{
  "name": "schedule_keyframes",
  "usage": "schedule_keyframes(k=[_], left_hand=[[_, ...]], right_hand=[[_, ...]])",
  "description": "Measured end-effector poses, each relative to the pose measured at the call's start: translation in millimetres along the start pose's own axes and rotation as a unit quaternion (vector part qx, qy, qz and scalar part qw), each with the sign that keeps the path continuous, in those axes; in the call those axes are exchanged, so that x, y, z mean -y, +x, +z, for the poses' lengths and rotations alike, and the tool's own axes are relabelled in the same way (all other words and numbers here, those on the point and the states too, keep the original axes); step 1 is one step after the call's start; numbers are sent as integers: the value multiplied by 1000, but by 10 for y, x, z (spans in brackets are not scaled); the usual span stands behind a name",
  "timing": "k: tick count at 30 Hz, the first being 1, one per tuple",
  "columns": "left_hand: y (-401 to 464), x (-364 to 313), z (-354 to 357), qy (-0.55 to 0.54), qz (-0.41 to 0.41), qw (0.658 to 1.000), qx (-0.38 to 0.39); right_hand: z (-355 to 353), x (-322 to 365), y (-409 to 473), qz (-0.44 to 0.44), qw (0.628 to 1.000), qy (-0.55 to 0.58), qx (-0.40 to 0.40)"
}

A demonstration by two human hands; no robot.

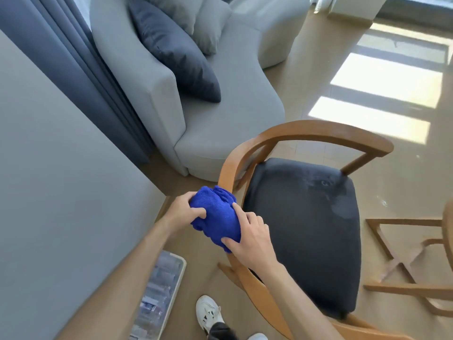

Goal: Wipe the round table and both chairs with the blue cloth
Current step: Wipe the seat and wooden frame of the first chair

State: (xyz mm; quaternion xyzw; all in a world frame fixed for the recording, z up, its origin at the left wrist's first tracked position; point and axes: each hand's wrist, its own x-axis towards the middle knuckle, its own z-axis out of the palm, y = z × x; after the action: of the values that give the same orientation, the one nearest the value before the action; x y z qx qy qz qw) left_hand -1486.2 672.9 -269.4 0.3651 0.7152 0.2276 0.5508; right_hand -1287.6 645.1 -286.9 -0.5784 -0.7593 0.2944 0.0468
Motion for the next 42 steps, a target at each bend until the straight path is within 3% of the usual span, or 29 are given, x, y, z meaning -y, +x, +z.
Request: schedule_keyframes(k=[3,6,8,10,12,14,16,21,25,29,33,42], left_hand=[[-83,-186,-53,78,33,996,-19],[-137,-425,-57,121,98,988,-22],[-107,-602,22,166,152,974,-1],[1,-676,130,265,202,943,24],[114,-621,209,368,221,902,42],[202,-523,219,413,232,879,52],[270,-496,168,424,269,863,59],[444,-538,8,429,327,834,119],[502,-574,58,372,331,859,118],[512,-564,223,437,379,814,49],[427,-538,479,533,374,759,-10],[413,-339,840,631,327,701,-60]], right_hand=[[57,114,-112,20,997,-48,-58],[99,203,-218,31,976,-11,-215],[86,228,-287,67,960,18,-271],[174,194,-335,120,956,18,-266],[304,193,-354,165,964,4,-206],[413,231,-305,196,969,46,-145],[494,313,-252,220,961,106,-133],[623,572,-147,230,930,132,-254],[677,619,13,213,927,50,-304],[911,348,-311,179,922,-15,-344],[1131,-117,-1097,150,918,-106,-351],[686,-1348,-2189,374,833,-133,-386]])
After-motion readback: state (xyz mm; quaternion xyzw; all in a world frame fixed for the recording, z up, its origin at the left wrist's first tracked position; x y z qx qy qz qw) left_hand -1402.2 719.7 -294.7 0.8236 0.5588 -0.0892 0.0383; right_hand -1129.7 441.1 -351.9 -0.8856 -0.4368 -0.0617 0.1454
